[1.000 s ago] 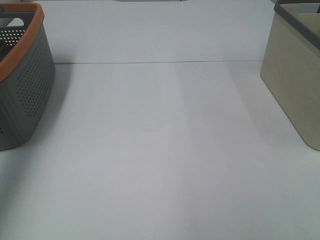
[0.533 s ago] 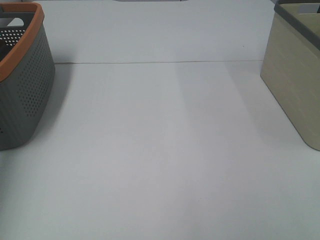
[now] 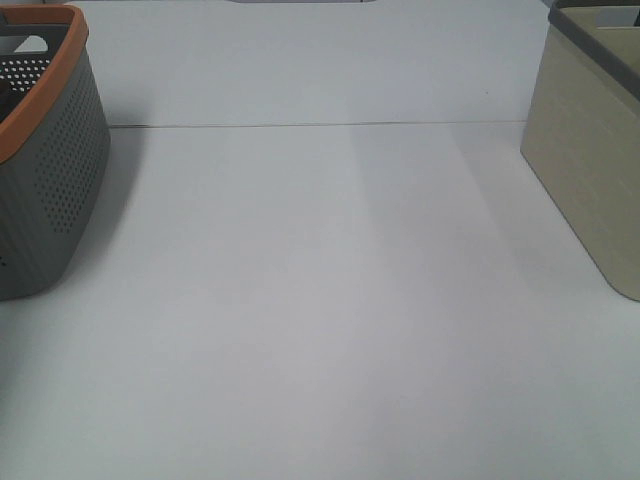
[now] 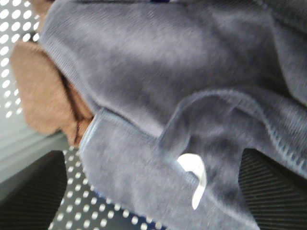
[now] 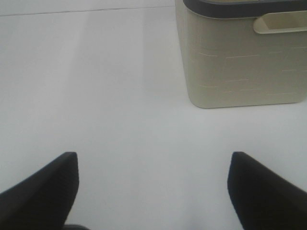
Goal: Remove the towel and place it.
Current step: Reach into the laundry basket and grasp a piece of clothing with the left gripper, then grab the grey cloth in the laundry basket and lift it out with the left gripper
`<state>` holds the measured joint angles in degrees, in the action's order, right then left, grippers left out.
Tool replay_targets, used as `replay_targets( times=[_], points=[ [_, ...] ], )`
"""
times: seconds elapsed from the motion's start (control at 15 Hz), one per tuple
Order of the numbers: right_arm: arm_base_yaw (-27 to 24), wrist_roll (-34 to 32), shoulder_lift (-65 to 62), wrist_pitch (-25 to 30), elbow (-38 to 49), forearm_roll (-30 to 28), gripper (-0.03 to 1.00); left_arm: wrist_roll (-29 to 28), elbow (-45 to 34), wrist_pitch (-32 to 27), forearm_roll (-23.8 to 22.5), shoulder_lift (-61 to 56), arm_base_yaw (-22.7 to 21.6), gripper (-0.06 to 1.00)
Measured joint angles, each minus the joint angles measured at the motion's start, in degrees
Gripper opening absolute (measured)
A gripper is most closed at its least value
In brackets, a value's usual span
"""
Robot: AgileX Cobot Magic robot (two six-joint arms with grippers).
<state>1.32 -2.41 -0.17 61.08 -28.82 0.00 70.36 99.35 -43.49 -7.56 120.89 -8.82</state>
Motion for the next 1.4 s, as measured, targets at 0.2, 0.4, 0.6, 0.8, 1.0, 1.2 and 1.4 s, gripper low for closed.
replay_targets(
  times=[0.2, 0.4, 0.6, 0.8, 1.0, 1.2, 1.4],
  points=[
    [0.0, 0.0, 0.0, 0.0, 0.0, 0.0, 0.83, 1.0, 0.0, 0.9, 1.1, 1.7, 0.1, 0.91],
    [0.0, 0.0, 0.0, 0.0, 0.0, 0.0, 0.83, 2.0, 0.0, 0.9, 1.2, 1.8, 0.1, 0.87],
    [0.0, 0.0, 0.0, 0.0, 0.0, 0.0, 0.83, 2.2, 0.0, -0.3, 1.3, 2.7, 0.1, 0.83],
    [0.0, 0.0, 0.0, 0.0, 0.0, 0.0, 0.83, 2.2, 0.0, -1.1, 2.2, 3.5, 0.1, 0.82],
    [0.0, 0.0, 0.0, 0.0, 0.0, 0.0, 0.83, 2.2, 0.0, -2.2, 2.5, 4.5, 0.1, 0.77],
    [0.0, 0.0, 0.0, 0.0, 0.0, 0.0, 0.83, 2.2, 0.0, -2.3, 2.5, 4.6, 0.1, 0.54],
    [0.0, 0.0, 0.0, 0.0, 0.0, 0.0, 0.83, 2.0, 0.0, -2.3, 2.5, 4.6, 0.1, 0.31]
  ],
)
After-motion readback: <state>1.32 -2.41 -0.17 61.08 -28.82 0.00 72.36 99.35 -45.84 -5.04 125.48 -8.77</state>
